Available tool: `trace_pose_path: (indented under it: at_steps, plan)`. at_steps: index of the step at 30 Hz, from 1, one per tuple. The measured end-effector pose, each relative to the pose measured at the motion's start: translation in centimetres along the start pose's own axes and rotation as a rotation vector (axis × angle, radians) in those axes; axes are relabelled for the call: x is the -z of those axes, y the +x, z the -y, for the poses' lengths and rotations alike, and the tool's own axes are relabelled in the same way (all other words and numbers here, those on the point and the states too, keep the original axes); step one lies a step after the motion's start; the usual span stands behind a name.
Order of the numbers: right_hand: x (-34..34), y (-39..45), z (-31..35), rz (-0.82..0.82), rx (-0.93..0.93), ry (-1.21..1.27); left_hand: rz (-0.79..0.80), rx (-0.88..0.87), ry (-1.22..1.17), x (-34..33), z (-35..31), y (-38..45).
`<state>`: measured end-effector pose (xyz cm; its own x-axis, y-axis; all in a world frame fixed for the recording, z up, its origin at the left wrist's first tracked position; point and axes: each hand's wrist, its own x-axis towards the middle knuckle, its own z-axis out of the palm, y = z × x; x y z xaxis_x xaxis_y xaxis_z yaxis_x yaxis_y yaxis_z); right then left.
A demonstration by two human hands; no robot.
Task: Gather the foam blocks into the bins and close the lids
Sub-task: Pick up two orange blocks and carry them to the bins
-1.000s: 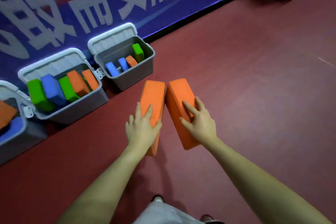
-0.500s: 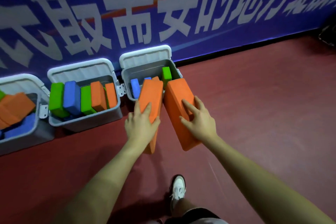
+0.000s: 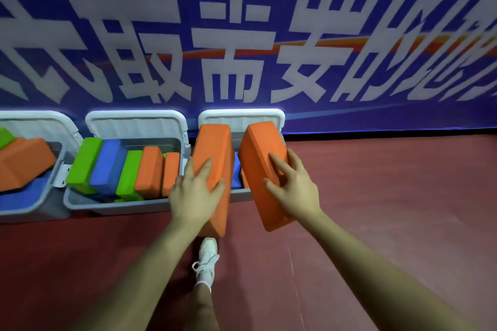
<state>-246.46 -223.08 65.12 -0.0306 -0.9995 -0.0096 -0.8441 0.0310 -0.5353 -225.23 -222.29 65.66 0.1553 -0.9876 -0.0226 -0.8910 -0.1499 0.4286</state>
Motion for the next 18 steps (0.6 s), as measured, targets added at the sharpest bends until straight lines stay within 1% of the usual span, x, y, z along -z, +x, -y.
trace_pose_path:
  at_steps: [2,4,8,11,15,18]
  plan:
    - [-1.0,3.9,0.3,0.009,0.013,0.008,0.019,0.031,0.025,-0.7,0.5,3.9]
    - [-2.0,7.9,0.5,0.016,0.025,0.001,0.074,0.065,0.058,-1.5,0.7,7.9]
    - [-4.2,15.6,0.8,0.052,-0.039,-0.003,0.064,0.013,0.011,-3.5,1.5,15.6]
    - [-6.2,20.5,0.4,0.102,-0.089,-0.029,0.162,0.066,0.056,-5.3,1.7,20.7]
    - [-9.6,25.7,-1.3,0.175,-0.130,-0.071,0.170,0.081,0.036,-9.3,2.4,25.8]
    - [-13.1,29.1,-3.8,0.206,-0.129,-0.094,0.182,0.089,-0.008,-14.4,3.3,29.1]
